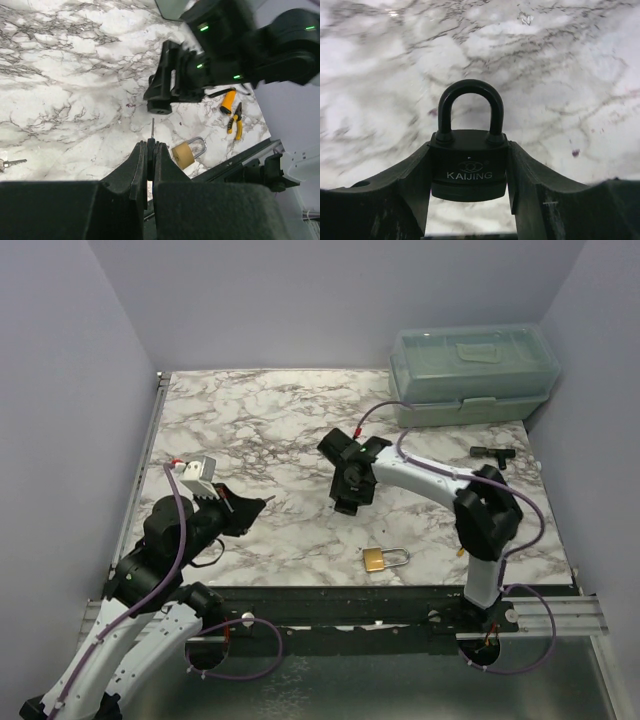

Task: Unlock with the key

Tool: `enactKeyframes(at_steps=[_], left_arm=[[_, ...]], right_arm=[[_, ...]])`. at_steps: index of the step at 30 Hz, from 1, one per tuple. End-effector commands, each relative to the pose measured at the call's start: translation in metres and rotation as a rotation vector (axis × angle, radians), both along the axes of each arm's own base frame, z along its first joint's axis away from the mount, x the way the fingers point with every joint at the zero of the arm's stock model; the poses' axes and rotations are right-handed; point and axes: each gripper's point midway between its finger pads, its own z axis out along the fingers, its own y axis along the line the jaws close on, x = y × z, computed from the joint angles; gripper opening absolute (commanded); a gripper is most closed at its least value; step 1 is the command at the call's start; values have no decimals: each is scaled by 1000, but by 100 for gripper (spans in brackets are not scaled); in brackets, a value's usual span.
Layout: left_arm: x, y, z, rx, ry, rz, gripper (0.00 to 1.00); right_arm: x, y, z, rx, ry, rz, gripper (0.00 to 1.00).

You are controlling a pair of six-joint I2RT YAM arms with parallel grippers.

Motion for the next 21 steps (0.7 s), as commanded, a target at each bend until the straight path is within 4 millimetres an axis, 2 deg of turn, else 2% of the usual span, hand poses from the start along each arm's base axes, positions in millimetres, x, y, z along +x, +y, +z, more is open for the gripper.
enactKeyframes(at_steps=[1, 5, 9, 15, 21], left_arm=[[-5, -9, 16, -23, -56, -73, 0], [-14, -13, 60, -72, -140, -117, 0], [-24, -32, 98, -108, -166, -249, 0], [-34, -66, 131, -219, -163, -447, 0], [-30, -77, 137, -293, -156, -476, 0]], right_arm=[[12, 14, 115, 343, -205, -133, 0], [-2, 6, 175, 570, -292, -232, 0], [-23, -6, 222, 820, -339, -340, 0], [-41, -11, 265, 1114, -391, -359, 0], [-47, -10, 284, 1160, -335, -402, 0]])
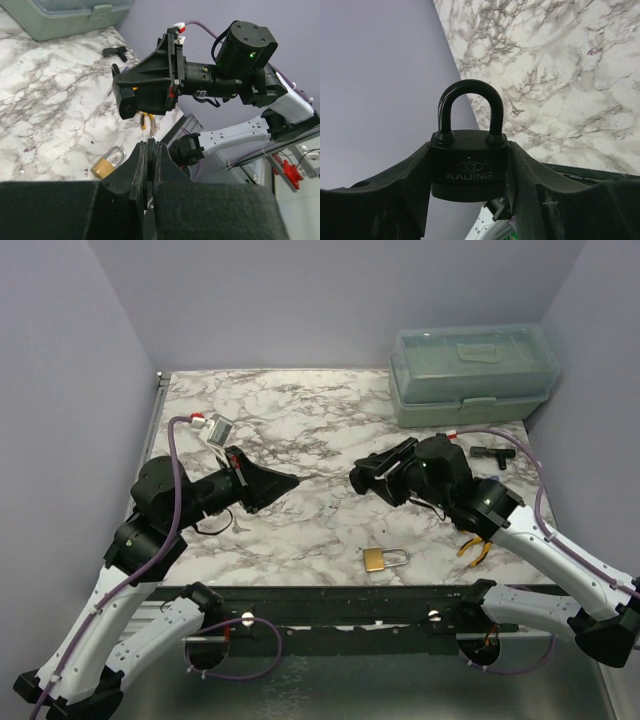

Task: Unlock with the key

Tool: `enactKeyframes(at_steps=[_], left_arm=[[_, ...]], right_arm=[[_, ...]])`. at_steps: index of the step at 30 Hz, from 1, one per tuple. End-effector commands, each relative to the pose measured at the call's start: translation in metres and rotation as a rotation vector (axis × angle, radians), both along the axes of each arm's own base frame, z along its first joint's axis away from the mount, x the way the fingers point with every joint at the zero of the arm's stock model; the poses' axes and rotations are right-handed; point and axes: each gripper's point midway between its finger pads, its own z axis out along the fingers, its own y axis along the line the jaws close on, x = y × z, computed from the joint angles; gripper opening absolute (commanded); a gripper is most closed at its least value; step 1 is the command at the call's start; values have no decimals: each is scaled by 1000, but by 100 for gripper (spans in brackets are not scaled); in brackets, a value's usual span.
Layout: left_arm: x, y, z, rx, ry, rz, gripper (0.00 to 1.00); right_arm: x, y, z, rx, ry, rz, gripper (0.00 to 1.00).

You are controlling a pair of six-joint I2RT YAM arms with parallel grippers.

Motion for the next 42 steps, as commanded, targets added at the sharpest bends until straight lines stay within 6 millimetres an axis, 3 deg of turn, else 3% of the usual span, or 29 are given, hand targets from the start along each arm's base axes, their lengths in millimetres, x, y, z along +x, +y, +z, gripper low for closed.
enactKeyframes(at_steps=[1, 5, 12, 19, 32, 42], left_arm=[[-9, -11, 16, -92, -15, -85, 0], [-4, -12, 15, -108, -1, -71, 0], [-2, -10, 11, -118, 11, -47, 0], [6, -11, -7, -88, 27, -30, 0], [16, -11, -48, -30, 83, 8, 0], [25, -6, -85, -5, 155, 74, 0]], right_arm=[[3, 13, 65, 228, -35, -16, 0], [4, 15, 72, 286, 10, -37, 0], [3, 26, 68, 320, 127, -39, 0], [3, 45, 63, 328, 207, 7, 0], [5, 63, 35, 285, 317, 40, 0], [3, 73, -4, 250, 439, 45, 0]])
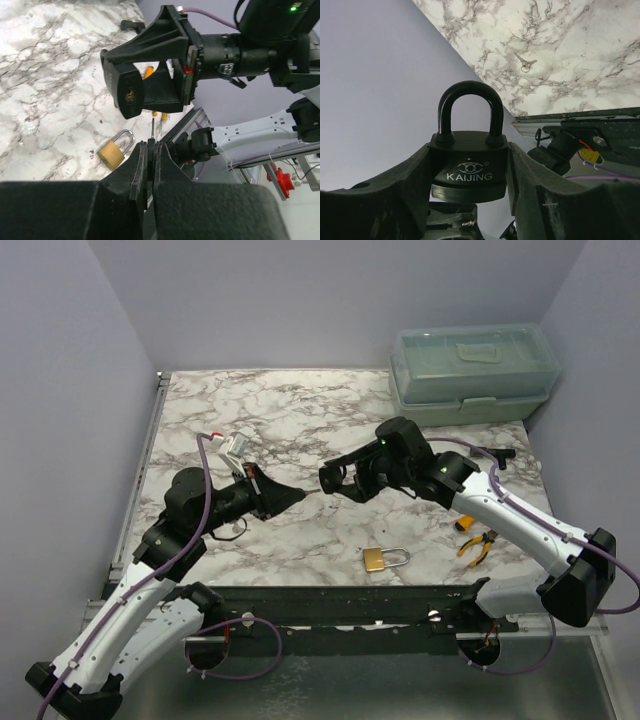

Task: Unlock with the key

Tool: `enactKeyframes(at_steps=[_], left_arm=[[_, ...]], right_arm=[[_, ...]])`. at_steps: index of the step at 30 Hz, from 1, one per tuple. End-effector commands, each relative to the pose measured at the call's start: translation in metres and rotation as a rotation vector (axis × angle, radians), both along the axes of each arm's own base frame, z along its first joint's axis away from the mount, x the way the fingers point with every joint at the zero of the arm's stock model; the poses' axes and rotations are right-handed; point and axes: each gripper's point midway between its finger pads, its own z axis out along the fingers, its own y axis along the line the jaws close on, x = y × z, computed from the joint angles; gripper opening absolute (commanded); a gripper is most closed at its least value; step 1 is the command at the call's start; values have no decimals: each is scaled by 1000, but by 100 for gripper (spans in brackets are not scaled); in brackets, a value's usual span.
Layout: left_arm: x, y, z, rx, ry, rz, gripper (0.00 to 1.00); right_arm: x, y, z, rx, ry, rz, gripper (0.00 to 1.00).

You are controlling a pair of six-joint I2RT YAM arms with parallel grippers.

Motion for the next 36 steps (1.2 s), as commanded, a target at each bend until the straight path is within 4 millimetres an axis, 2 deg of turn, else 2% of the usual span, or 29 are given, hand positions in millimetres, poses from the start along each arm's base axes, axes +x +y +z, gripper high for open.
enactKeyframes(at_steps=[1, 5, 16, 26, 36], left_arm=[[8, 7, -16, 9, 14, 67, 0], [12, 10, -26, 16, 34, 96, 0], [17, 11, -36, 13, 58, 125, 0], [22, 7, -49, 6, 79, 131, 0], [32, 2, -51, -8, 95, 144, 0]], right_arm=[[-2, 8, 11, 67, 31, 13, 0], [-2, 9, 3, 59, 49, 17, 0], [-3, 12, -23, 5, 115, 23, 0], [-2, 16, -31, 1, 128, 35, 0], [0, 14, -35, -17, 145, 15, 0]])
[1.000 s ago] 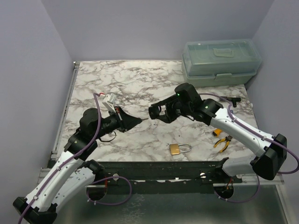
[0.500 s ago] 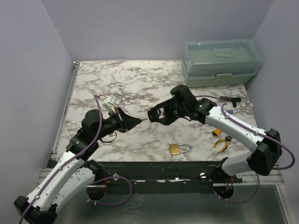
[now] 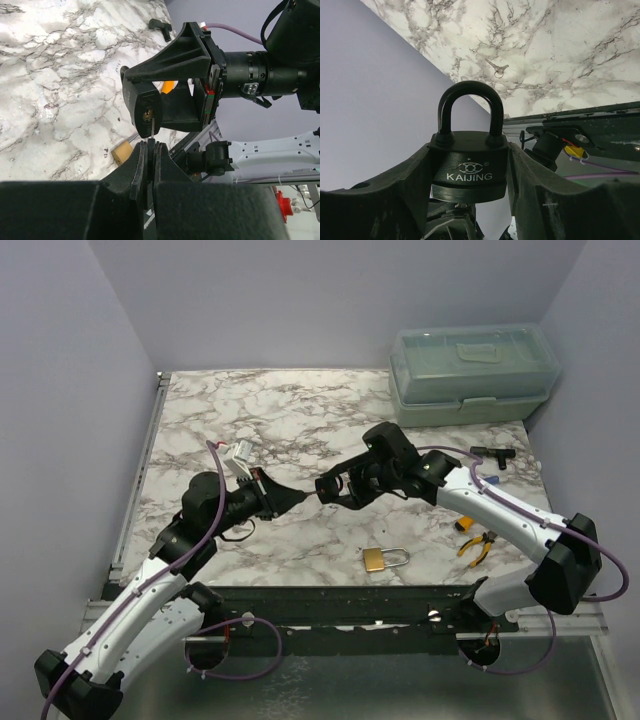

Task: Unlock with the key

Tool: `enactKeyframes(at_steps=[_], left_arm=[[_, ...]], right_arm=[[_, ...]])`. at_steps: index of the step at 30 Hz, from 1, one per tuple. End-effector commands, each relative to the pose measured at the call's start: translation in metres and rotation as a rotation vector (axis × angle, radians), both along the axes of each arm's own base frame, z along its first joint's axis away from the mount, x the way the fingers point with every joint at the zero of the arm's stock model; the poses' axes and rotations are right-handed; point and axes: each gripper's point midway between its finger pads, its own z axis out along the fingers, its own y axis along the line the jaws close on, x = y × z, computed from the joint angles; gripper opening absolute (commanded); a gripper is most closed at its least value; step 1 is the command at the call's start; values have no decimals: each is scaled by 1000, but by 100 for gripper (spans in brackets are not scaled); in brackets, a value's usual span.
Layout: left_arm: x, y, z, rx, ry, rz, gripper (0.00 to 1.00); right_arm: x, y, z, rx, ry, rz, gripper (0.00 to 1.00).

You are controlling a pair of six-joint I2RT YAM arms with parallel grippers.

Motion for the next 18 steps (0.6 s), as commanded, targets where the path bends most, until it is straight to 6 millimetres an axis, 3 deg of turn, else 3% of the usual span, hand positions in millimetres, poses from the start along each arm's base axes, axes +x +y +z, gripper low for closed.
enactKeyframes(at_steps=[1, 18], left_arm=[[10, 0, 3, -19, -18, 38, 0], [15, -2, -10, -20, 4, 48, 0]], right_arm=[[4, 6, 10, 38, 8, -6, 0], [5, 8, 7, 35, 18, -6, 0]])
